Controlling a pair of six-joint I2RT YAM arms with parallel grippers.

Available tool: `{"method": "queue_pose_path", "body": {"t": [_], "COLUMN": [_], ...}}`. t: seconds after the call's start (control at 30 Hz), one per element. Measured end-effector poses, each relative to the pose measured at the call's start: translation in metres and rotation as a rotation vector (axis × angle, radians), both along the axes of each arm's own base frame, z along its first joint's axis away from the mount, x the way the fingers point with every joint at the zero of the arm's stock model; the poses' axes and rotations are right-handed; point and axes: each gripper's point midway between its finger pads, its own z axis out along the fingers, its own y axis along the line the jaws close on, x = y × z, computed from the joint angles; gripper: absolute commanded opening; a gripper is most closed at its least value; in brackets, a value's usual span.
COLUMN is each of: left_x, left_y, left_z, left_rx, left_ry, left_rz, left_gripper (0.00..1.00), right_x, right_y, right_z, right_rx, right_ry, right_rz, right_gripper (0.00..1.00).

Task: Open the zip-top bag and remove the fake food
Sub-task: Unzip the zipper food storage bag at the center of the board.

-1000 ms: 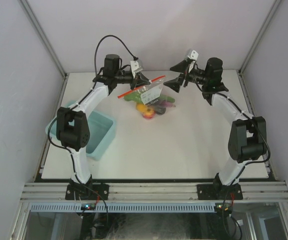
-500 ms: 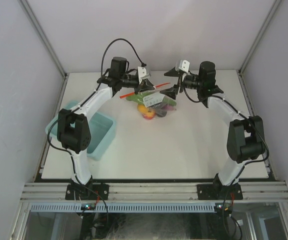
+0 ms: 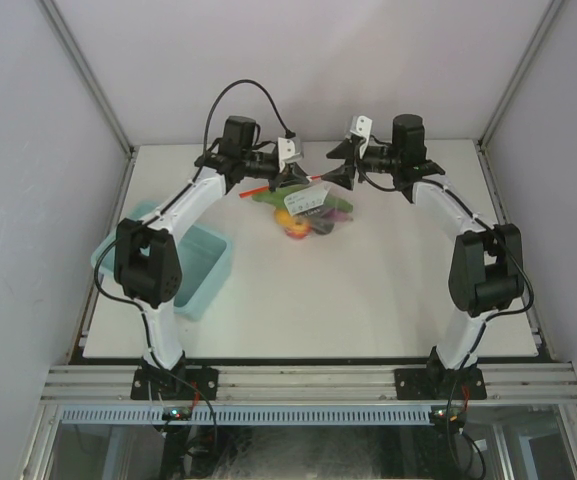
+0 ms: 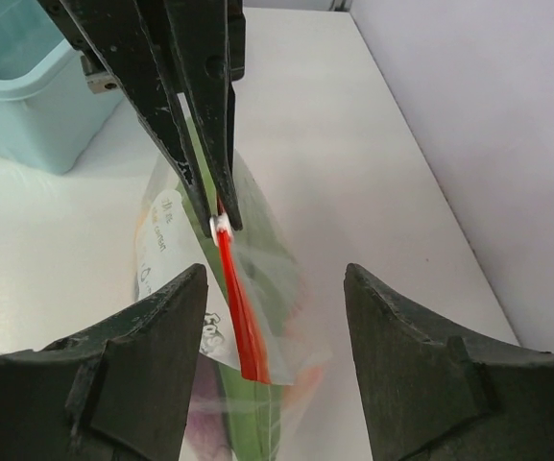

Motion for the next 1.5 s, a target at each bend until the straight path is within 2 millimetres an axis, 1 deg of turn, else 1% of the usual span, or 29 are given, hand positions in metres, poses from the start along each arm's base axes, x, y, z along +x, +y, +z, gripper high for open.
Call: {"method": "queue_pose_path", "body": {"t": [0.17, 0.27, 0.4, 0.57, 0.63, 0.73, 0.8, 0.93, 1.1, 1.27, 1.4, 1.5], "left_x": [-0.001, -0.001, -0.001, -0.002, -0.003, -0.003, -0.002, 0.001, 0.005, 0.007, 0.01, 0.013], "left_y": [0.001, 0.001, 0.001, 0.001, 0.001, 0.001, 0.001, 0.002, 0.004, 0.004, 0.005, 0.006], "left_z": [0.005, 0.005, 0.005, 0.009, 0.01, 0.011, 0.011, 0.011, 0.017, 0.027, 0.032, 0.033], "left_rx": [-0.002, -0.002, -0.002, -0.005, -0.006, -0.007, -0.005, 0.001, -0.002, -0.033, -0.048, -0.052], "left_ry": [-0.008, -0.01, -0.014, -0.02, -0.024, -0.027, -0.028, -0.038, -0.054, -0.071, -0.083, -0.086], "left_rz": [0.0, -0.001, -0.003, -0.003, -0.003, -0.002, 0.002, 0.017, 0.042, 0.075, 0.095, 0.106], "left_gripper": [0.0, 0.0, 0.0, 0.0, 0.0, 0.0, 0.0, 0.0, 0.0, 0.0, 0.0, 0.0], "right_x": [-0.002, -0.003, -0.003, -0.005, -0.004, -0.006, -0.008, -0.008, -0.007, -0.009, -0.006, -0.003], "right_y": [0.002, 0.004, 0.006, 0.007, 0.009, 0.01, 0.011, 0.011, 0.005, 0.0, -0.005, -0.01], "right_z": [-0.004, -0.008, -0.013, -0.016, -0.015, -0.015, -0.016, -0.016, -0.012, -0.001, 0.007, 0.008], "right_rx": [-0.018, -0.025, -0.035, -0.045, -0.047, -0.05, -0.051, -0.048, -0.025, 0.003, 0.025, 0.044], "right_ry": [0.013, 0.016, 0.026, 0.028, 0.025, 0.025, 0.027, 0.038, 0.05, 0.037, 0.022, 0.018], "right_rz": [0.008, 0.015, 0.023, 0.033, 0.037, 0.05, 0.055, 0.054, 0.017, -0.028, -0.071, -0.104], "right_gripper": [0.58, 0.54, 0.41, 0.29, 0.21, 0.05, 0.0, 0.0, 0.0, 0.0, 0.0, 0.0]}}
